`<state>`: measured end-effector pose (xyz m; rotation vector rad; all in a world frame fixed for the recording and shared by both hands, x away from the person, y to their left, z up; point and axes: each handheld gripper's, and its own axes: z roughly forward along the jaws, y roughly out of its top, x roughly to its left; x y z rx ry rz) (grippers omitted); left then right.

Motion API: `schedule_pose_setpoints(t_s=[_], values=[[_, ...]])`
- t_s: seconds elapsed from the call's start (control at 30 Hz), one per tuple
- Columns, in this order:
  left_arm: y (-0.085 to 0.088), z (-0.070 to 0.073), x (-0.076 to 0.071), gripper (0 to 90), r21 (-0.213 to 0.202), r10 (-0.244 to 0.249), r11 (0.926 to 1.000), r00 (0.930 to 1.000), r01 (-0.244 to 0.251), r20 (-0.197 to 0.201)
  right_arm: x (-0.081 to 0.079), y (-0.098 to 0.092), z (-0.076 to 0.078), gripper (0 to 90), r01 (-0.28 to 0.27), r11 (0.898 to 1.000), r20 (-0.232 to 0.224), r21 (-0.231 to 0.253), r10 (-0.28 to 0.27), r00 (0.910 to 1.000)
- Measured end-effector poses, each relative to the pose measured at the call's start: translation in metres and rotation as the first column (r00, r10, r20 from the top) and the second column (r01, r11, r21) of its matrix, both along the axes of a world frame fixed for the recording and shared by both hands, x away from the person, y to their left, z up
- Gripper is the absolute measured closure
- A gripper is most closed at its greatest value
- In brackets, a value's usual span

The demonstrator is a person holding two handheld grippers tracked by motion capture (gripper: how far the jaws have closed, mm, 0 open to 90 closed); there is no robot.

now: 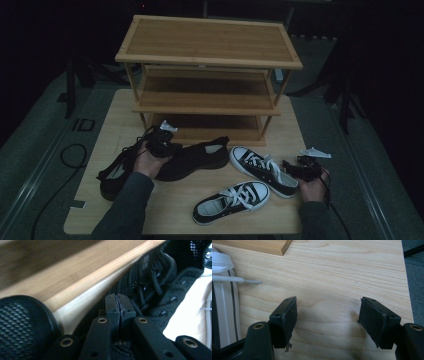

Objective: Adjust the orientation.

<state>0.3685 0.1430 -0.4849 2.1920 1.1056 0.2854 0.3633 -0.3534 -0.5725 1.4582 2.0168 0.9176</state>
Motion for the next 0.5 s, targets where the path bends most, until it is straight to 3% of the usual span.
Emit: schedule_pose_setpoints(t_s=[0.13,0.3,0.5], values=[[-0.004,0.005,-0.007,78.2,0.040,0.000,0.9992,0.9993,-0.001,0.039,0.000,0.000,0.000,30.5,0.000,1.000,0.000,0.000,0.000,1.0000],[-0.010,0.018,-0.012,68.2,0.010,-0.024,0.9997,0.9972,0.024,0.071,0.000,0.000,0.000,30.5,0.000,1.000,0.000,0.000,0.000,1.0000],[-0.031,0.035,-0.018,66.6,-0.010,-0.087,0.9961,0.9896,0.088,0.115,0.000,0.000,0.000,30.4,0.001,1.000,0.000,0.000,-0.001,1.0000]])
